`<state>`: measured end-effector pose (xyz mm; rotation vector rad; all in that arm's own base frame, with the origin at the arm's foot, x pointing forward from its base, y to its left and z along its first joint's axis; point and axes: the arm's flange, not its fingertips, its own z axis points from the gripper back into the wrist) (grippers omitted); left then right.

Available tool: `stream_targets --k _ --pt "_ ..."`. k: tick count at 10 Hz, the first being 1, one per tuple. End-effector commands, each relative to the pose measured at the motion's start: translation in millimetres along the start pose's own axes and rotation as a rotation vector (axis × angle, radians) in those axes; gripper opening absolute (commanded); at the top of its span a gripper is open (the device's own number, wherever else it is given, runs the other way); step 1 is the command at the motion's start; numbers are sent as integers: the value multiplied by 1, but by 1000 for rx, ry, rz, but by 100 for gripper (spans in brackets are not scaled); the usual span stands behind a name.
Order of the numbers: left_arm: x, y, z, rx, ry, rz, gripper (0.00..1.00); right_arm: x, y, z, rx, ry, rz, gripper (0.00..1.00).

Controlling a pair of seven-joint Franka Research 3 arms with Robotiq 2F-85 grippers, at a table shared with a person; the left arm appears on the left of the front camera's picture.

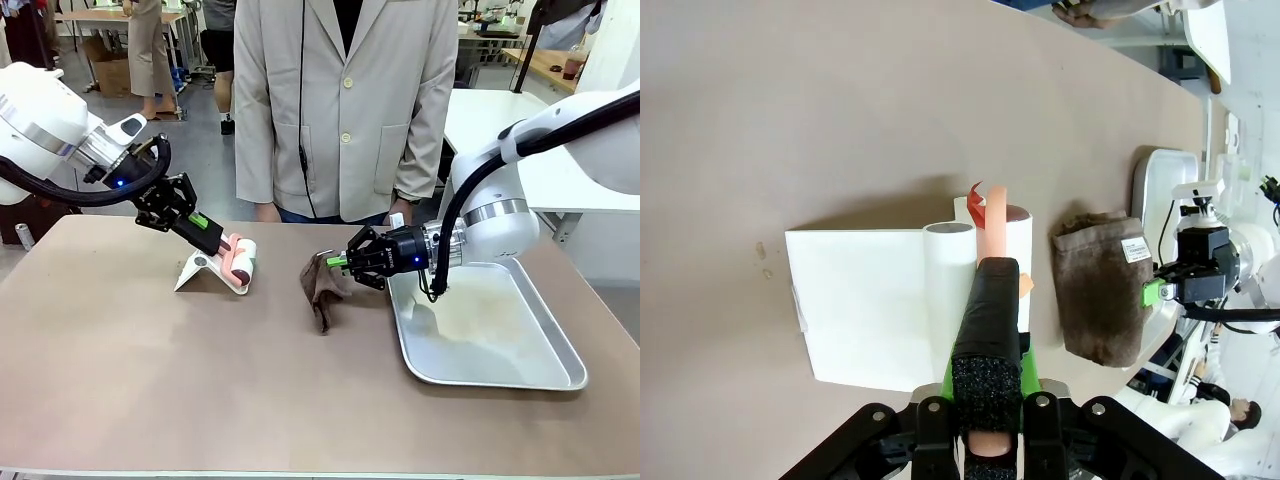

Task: Clean the surface of the table.
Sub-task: Return the Lint Roller and towel to their original positions.

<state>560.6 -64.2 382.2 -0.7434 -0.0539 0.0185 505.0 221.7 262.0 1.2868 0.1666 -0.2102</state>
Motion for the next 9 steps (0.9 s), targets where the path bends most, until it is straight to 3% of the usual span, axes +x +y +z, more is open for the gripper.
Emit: stream_targets --k 1,9 --pt "-1 17 3 78 -28 -19 22 3 3 0 30 -8 -24 9" --pt "-6 11 -4 123 -46 -42 22 3 4 6 33 -19 -17 9"
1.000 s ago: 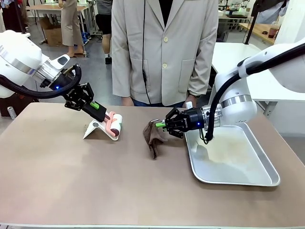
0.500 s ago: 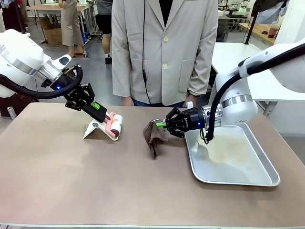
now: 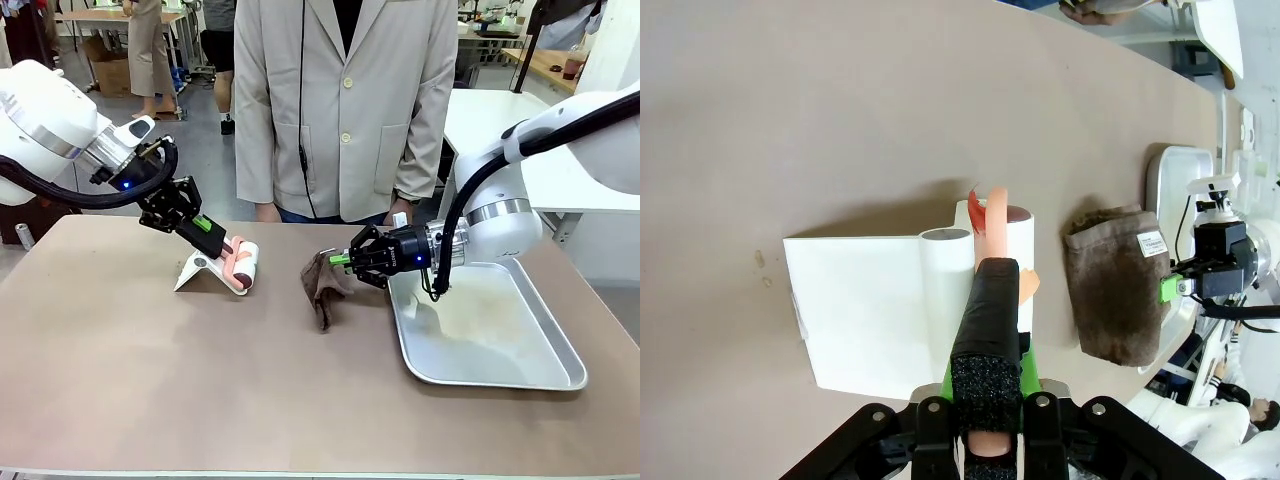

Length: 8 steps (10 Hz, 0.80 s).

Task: Clean the surface of the table.
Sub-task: Return the Lint Roller and towel to their original positions.

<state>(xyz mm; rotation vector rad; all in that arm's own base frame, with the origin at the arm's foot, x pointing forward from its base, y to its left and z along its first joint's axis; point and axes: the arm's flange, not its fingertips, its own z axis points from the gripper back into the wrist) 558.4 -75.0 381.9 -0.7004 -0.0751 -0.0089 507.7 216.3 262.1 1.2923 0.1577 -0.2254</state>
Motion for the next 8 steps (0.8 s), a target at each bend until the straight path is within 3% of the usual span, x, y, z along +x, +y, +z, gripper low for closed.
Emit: stream_targets --k 1,2,3,4,5,6,7,8 --pt "-4 19 3 83 -35 -7 22 0 5 2 19 -12 -8 9" --pt "-4 19 2 83 -34 -6 22 0 4 2 6 -17 -7 9" --pt "-4 19 2 83 -32 -7 22 0 4 2 -6 -9 -13 22" --pt "-4 18 2 80 -30 -5 70 -1 4 3 -16 -13 -20 68" --pt "-4 18 3 81 -29 -10 80 -2 5 4 -31 -19 -23 79" --pt "-4 18 4 82 -31 -11 100 -3 6 5 -45 -19 -15 100" --pt "-3 18 6 80 -36 -11 85 -2 7 6 -54 -21 -10 100" --pt "-3 17 9 76 -44 -13 100 -2 7 6 -83 -24 1 100"
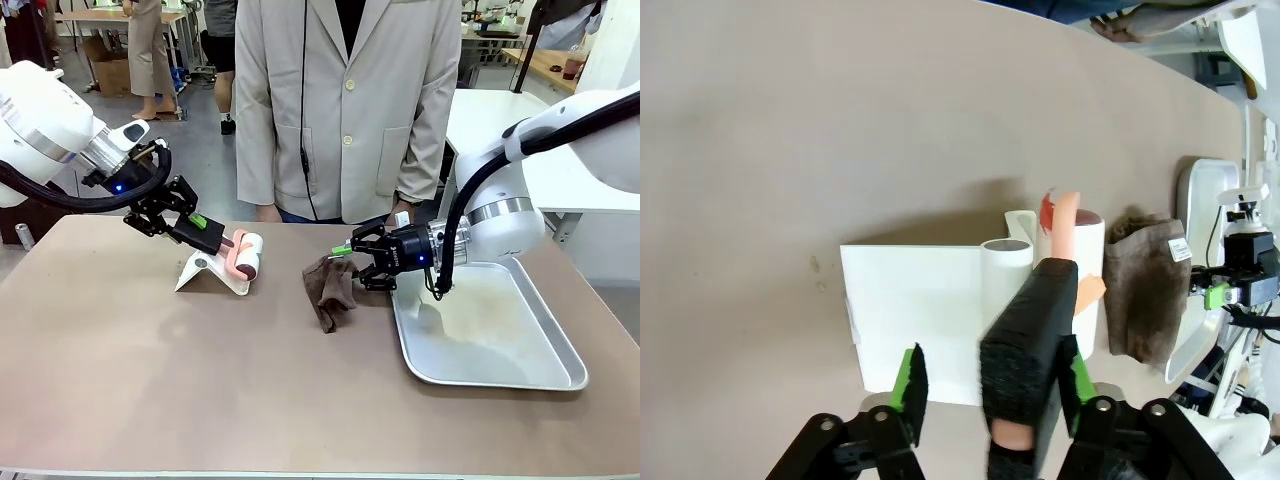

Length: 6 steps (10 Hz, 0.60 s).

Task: Clean the surface of the table.
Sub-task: Return the Lint Roller and towel to their original positions.

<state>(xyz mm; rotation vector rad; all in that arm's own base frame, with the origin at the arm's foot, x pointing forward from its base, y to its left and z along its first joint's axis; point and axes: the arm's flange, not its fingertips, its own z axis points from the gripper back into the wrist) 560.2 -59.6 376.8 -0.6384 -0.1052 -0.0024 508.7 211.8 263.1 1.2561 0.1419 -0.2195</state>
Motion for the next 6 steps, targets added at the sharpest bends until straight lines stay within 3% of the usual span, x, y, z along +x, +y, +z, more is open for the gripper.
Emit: stream_targets --k 1,6 --pt "-4 1 5 14 -20 -8 100 -4 9 2 -68 -2 2 100" --pt "-4 -1 15 -22 -56 -14 100 -1 9 -2 -77 15 -5 100"
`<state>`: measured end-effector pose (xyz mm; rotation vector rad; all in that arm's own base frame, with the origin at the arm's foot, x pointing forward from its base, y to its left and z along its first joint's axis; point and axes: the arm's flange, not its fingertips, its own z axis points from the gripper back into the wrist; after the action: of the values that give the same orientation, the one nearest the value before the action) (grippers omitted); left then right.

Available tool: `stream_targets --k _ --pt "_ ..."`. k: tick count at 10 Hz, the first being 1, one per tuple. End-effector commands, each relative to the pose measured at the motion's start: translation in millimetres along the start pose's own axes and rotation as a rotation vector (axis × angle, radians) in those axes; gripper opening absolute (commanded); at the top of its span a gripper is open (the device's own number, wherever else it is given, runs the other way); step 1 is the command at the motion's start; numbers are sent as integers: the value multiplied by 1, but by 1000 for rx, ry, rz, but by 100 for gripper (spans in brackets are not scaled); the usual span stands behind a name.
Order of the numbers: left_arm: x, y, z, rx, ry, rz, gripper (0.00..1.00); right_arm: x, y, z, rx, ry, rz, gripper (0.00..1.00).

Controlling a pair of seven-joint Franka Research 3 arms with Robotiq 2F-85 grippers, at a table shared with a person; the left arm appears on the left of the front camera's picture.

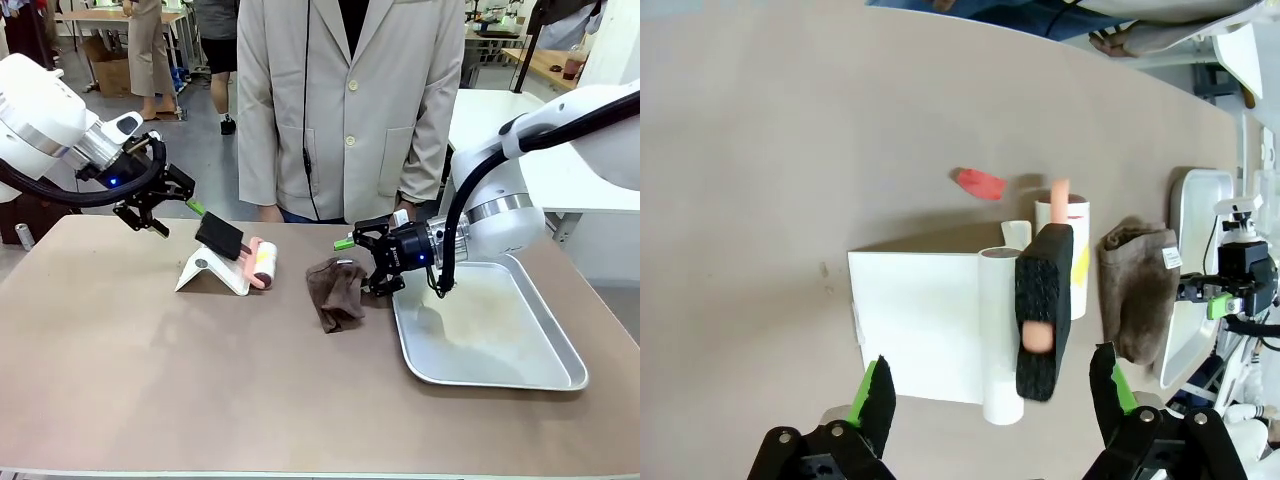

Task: Clean the surface of the table.
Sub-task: Return the Lint Roller and towel to their original positions.

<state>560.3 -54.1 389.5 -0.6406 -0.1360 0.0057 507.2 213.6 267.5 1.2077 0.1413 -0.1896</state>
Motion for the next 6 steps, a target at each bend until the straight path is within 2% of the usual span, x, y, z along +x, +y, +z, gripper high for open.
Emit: stream_targets --k 1,4,6 --pt "-5 2 3 -29 -26 -10 100 2 4 -2 -22 11 -31 100" --pt "-4 3 14 -41 -32 2 100 -1 6 2 -51 -3 -30 100" --pt "-7 1 36 -90 -20 -10 100 -13 35 5 -213 -36 46 100"
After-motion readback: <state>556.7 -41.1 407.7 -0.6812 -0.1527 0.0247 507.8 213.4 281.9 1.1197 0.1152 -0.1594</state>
